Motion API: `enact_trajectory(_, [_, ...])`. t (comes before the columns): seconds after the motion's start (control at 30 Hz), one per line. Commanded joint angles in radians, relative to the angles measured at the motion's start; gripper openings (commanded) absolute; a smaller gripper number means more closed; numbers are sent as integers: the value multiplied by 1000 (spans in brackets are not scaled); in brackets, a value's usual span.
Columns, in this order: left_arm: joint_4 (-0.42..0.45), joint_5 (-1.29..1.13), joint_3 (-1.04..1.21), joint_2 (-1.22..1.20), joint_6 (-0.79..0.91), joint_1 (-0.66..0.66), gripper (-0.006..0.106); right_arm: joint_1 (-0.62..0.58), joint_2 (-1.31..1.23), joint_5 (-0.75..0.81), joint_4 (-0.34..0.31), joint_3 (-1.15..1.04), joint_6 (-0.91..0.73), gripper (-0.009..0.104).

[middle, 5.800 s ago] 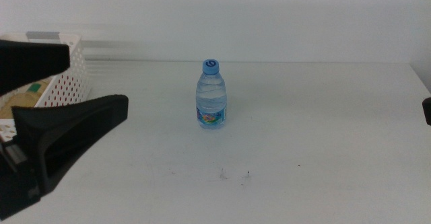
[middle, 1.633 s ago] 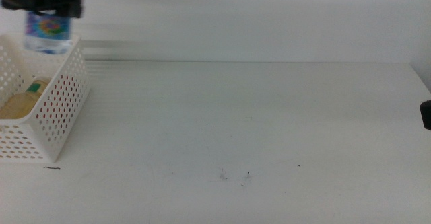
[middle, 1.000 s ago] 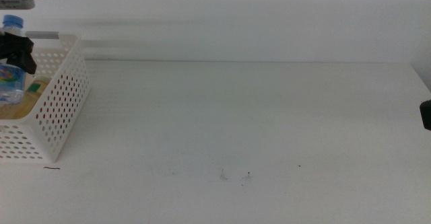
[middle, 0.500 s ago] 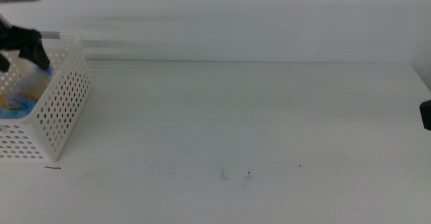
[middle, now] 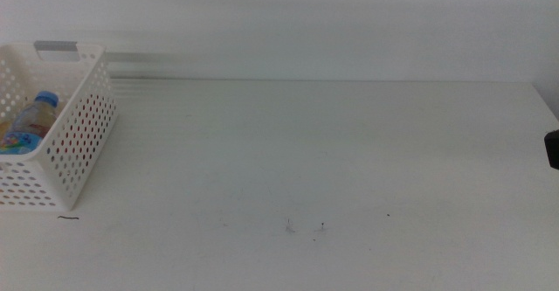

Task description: Use arms to grab the bottles and put them into the dustbin to the left of the table.

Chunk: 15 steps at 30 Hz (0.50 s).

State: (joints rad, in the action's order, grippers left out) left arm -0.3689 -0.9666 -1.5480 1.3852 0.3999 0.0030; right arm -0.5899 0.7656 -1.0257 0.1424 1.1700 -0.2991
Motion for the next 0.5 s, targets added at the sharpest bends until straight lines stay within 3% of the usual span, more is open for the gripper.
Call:
enact_trajectory(0.0, [-69,102,94,-116,49,-70,94,2,-3,8,-3,8,-9,93])
enact_trajectory(0.23, [-82,353,367,-383,61,-236,94,2,-3,8,-3,8,-9,93])
enact_trajectory(0.47, [-56,461,499,-530,15,-244,94,2,-3,8,-3,8,-9,93])
